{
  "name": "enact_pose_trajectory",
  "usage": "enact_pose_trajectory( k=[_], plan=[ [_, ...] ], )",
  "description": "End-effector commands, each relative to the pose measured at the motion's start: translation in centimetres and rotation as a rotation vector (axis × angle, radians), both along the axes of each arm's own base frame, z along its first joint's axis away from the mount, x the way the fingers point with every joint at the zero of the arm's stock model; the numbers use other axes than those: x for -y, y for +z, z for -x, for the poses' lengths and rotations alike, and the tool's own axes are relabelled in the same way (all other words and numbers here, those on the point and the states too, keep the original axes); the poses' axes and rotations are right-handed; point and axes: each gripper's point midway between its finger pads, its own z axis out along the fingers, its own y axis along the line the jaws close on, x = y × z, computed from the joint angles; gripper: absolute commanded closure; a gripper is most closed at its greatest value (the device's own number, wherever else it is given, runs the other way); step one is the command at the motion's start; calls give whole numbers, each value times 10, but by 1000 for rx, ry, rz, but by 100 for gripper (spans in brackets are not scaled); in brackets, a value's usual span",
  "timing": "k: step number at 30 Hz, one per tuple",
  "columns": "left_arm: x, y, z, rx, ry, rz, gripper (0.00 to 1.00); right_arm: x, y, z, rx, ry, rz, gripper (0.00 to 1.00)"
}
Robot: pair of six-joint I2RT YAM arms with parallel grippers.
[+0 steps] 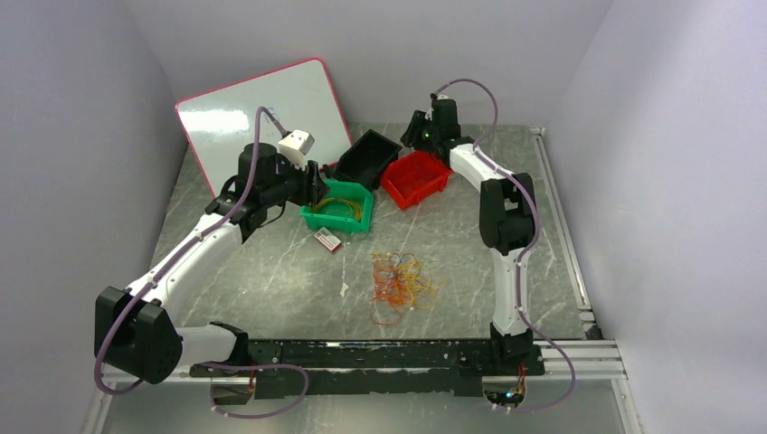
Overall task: Untangle the cables
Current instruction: Place the cable in the bin.
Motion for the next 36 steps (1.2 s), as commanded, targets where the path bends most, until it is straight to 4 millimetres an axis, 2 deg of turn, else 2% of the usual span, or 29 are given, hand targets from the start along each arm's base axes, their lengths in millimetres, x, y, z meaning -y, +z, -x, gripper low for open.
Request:
enact_pose_trajectory(
  k=[1,7,12,18,22,26,30,33,36],
  plan=[
    [-1,10,-4,27,-8,2,49,-2,1,-13,21,-37,-41,53],
    [-2,10,-4,29,-7,-2,49,-4,-11,-18,4,-40,-37,61],
    [-2,11,-4,30,-5,-4,49,-2,-8,-19,19,-43,-35,83],
    [-1,9,-4,25,-11,-5,49,1,9,-16,65,-26,-8,99],
    [-1,9,-5,24,-10,-5,49,2,25,-8,99,-3,12,100],
    [-1,8,-5,21,-13,-5,49,6,32,9,103,14,30,100],
    [-1,8,-5,21,-13,-5,49,11,27,30,91,19,33,100],
    [0,7,-5,18,-15,-4,49,14,13,45,62,21,40,100],
    [1,6,-5,15,-19,-2,50,16,15,53,60,22,42,100]
  ],
)
